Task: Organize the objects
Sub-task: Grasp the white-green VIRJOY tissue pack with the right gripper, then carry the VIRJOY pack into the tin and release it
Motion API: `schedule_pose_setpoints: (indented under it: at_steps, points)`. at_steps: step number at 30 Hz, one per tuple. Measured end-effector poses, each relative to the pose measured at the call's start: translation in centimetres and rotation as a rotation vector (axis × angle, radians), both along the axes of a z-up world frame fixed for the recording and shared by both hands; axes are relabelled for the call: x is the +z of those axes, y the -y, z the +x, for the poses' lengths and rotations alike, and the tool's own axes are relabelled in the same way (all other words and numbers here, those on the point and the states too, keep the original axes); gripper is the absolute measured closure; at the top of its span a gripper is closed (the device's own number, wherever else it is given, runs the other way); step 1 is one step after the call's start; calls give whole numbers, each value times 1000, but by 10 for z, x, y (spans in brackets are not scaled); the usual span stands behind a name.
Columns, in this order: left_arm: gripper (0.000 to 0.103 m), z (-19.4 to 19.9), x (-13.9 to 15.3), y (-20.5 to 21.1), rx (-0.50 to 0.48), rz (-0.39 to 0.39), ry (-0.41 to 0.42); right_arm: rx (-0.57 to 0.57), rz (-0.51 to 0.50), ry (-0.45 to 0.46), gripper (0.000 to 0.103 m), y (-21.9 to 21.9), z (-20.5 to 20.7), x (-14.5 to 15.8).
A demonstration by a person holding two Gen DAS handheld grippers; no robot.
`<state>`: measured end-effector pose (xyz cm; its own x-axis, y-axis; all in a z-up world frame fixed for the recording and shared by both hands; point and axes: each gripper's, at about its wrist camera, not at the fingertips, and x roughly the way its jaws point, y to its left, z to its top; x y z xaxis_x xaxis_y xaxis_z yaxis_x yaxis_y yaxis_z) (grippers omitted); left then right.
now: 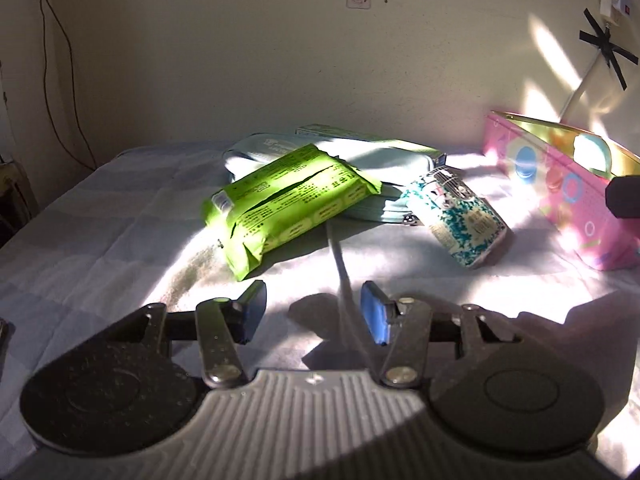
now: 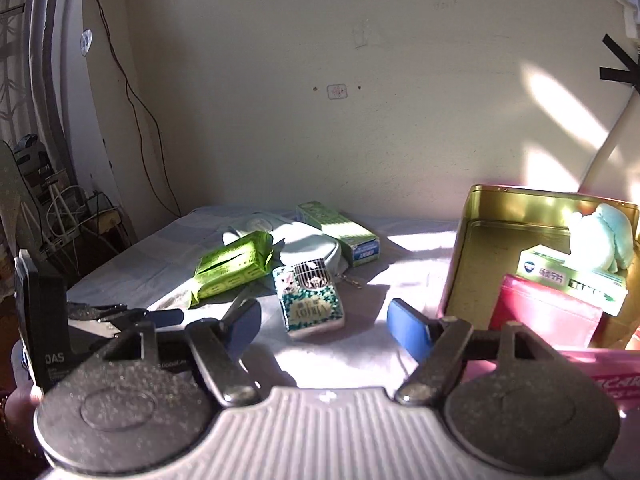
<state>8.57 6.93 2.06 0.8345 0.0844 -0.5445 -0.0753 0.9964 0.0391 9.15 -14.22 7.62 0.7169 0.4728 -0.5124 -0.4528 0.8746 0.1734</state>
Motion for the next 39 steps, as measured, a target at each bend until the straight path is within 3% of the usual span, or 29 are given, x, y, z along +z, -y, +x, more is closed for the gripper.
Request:
schedule_pose_setpoints:
  at_steps: [3, 12, 16, 20, 23, 26, 29, 33, 39]
  points:
    - [49, 2, 0, -18, 3, -114, 7, 35, -37, -40, 30, -26, 16, -17]
    - [49, -6, -2, -26, -20, -179, 48, 6, -206, -51, 24, -73, 69, -69]
    - [49, -4, -3, -34, -21, -230, 47, 9, -211, -63, 47, -77, 75, -75]
    - [49, -5, -3, -44, -44, -312, 47, 102, -265, -63, 47, -77, 50, -70]
    - [49, -8, -3, -45, -98, -356, 52, 250, -290, -96, 46, -62, 15, -64]
    - [49, -10, -1, -38, -177, -378, 43, 309, -344, -94, 40, -38, -22, -57]
    - [49, -10, 3, -29, -262, -449, 16, 249, -357, -64, 24, -9, -51, -48]
    - [49, -17, 13, -10, -357, -492, -7, 179, -254, -89, 23, 19, -64, -43]
    - [50, -22, 6, 26, -453, -440, -115, 164, -166, -114, 25, 15, -62, -60]
